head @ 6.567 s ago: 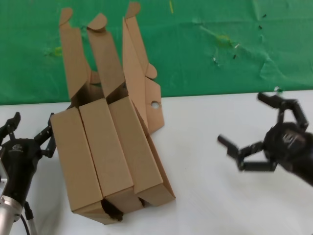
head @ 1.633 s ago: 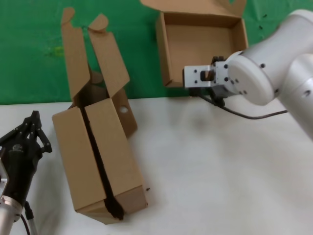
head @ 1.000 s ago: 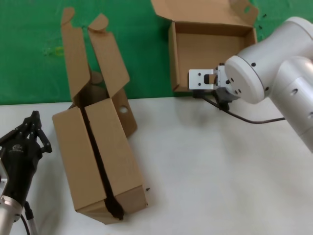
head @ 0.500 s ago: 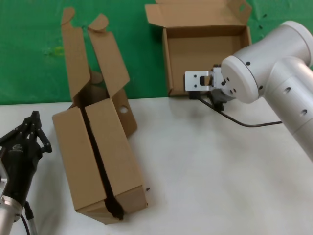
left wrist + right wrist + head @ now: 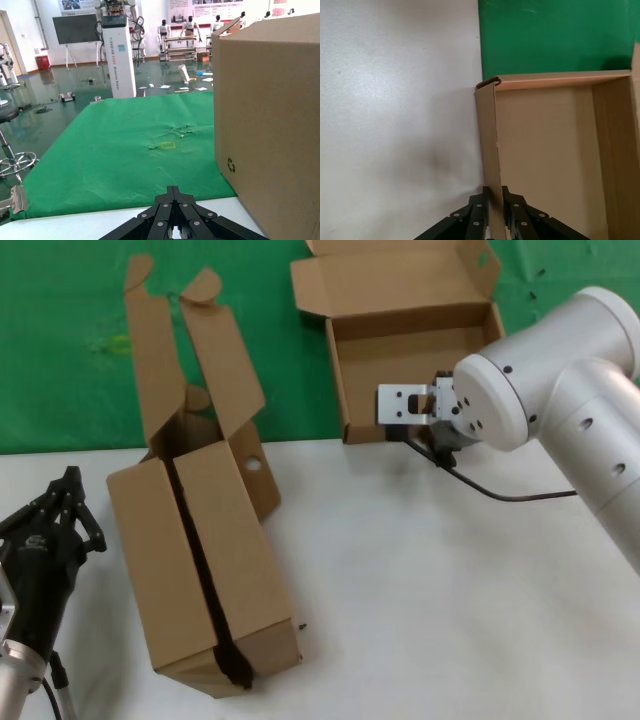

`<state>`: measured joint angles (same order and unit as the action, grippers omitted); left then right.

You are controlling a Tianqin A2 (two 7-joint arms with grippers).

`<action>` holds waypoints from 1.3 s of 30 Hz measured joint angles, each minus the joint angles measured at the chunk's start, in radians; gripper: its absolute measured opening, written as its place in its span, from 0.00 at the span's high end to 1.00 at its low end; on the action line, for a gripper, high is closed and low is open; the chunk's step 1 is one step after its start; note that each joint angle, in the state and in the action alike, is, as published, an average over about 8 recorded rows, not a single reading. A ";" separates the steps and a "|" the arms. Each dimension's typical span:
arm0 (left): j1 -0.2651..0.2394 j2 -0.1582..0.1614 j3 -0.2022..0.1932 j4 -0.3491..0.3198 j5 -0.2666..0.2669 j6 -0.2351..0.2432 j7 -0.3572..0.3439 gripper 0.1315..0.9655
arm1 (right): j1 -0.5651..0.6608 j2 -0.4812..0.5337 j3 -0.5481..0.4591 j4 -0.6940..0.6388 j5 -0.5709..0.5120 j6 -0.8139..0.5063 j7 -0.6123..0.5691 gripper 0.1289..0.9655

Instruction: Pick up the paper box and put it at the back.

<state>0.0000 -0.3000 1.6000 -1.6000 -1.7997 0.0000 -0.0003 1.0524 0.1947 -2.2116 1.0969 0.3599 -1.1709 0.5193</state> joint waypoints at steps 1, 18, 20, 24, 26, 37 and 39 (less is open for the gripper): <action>0.000 0.000 0.000 0.000 0.000 0.000 0.000 0.99 | 0.001 -0.001 0.001 -0.002 0.000 0.002 0.000 0.95; 0.000 0.000 0.000 0.000 0.000 0.000 0.000 0.99 | 0.002 -0.018 0.024 -0.024 -0.016 0.078 -0.008 0.70; 0.000 0.000 0.000 0.000 0.000 0.000 0.000 0.99 | 0.001 -0.021 0.029 -0.027 -0.015 0.092 -0.012 0.64; 0.000 0.000 0.000 0.000 0.000 0.000 0.000 0.99 | -0.004 -0.026 0.041 -0.027 0.003 0.109 -0.021 0.52; 0.000 0.000 0.000 0.000 0.000 0.000 0.000 0.99 | -0.008 -0.026 0.048 -0.020 0.018 0.108 -0.025 0.49; 0.000 0.000 0.000 0.000 0.000 0.000 0.000 0.99 | -0.070 0.045 0.137 0.289 0.175 0.007 0.002 0.24; 0.000 0.000 0.000 0.000 0.000 0.000 0.000 0.99 | -0.090 0.068 0.172 0.374 0.225 0.011 0.006 0.22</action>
<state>0.0000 -0.3000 1.6000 -1.6000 -1.7997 0.0000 -0.0003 0.9624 0.2625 -2.0391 1.4705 0.5851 -1.1598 0.5254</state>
